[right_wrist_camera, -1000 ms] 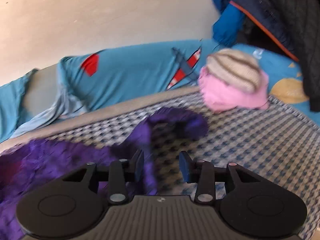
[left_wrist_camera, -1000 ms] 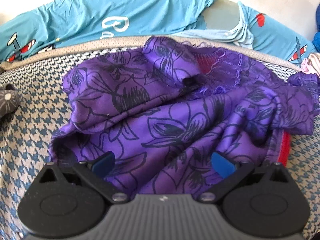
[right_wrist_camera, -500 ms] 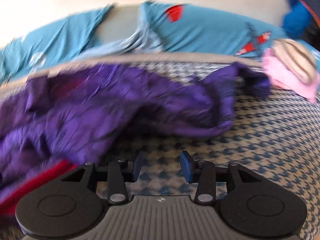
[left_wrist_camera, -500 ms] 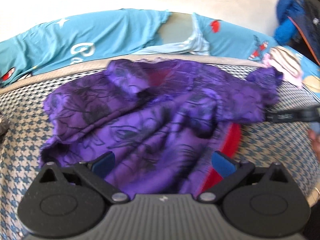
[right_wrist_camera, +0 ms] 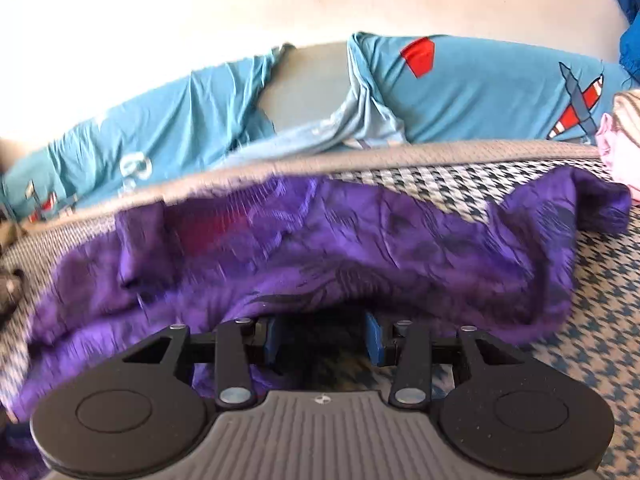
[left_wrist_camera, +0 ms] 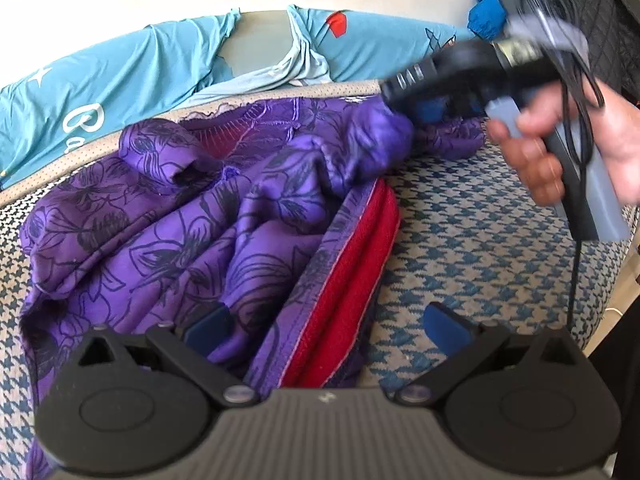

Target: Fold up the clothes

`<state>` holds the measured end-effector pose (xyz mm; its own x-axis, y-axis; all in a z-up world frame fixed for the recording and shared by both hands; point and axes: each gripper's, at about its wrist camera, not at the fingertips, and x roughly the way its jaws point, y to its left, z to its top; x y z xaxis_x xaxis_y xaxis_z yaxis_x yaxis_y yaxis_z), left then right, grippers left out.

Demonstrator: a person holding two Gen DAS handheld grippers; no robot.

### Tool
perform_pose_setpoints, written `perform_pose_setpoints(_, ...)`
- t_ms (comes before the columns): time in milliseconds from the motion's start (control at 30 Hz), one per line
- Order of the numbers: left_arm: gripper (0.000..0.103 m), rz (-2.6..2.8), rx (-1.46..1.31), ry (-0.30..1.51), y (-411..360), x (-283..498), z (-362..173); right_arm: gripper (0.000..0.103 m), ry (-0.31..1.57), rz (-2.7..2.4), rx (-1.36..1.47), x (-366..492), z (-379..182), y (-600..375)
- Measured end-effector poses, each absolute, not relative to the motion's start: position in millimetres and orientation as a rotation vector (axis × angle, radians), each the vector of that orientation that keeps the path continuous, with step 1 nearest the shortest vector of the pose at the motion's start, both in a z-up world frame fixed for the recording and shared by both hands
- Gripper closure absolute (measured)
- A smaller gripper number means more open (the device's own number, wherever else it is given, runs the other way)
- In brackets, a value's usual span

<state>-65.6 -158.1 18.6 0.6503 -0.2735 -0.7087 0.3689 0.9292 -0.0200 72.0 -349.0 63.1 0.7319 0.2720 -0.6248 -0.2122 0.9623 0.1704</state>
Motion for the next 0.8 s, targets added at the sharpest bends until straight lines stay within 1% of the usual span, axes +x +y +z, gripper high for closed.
perform_pose_setpoints(133, 0.000, -0.321, 0.151, 0.794, -158.2, -60.8, 10.2, 0.063, 0.682, 0.287, 0.164, 90.3, 68.9, -339.5)
perform_pose_setpoints(333, 0.000, -0.217, 0.099, 0.815, -141.8, -48.5, 5.0, 0.063, 0.681, 0.285, 0.259, 116.9, 66.0, -329.9)
perform_pose_setpoints(667, 0.000, -0.072, -0.039, 0.810, -99.4, -27.7, 10.4, 0.062, 0.705, 0.254, 0.239, 154.8, 46.7, -311.7)
perform_pose_setpoints(800, 0.000, -0.051, -0.084, 0.824, -87.1, -17.9, 10.0, 0.058, 0.757, 0.223, 0.192, 167.4, 32.2, -309.8)
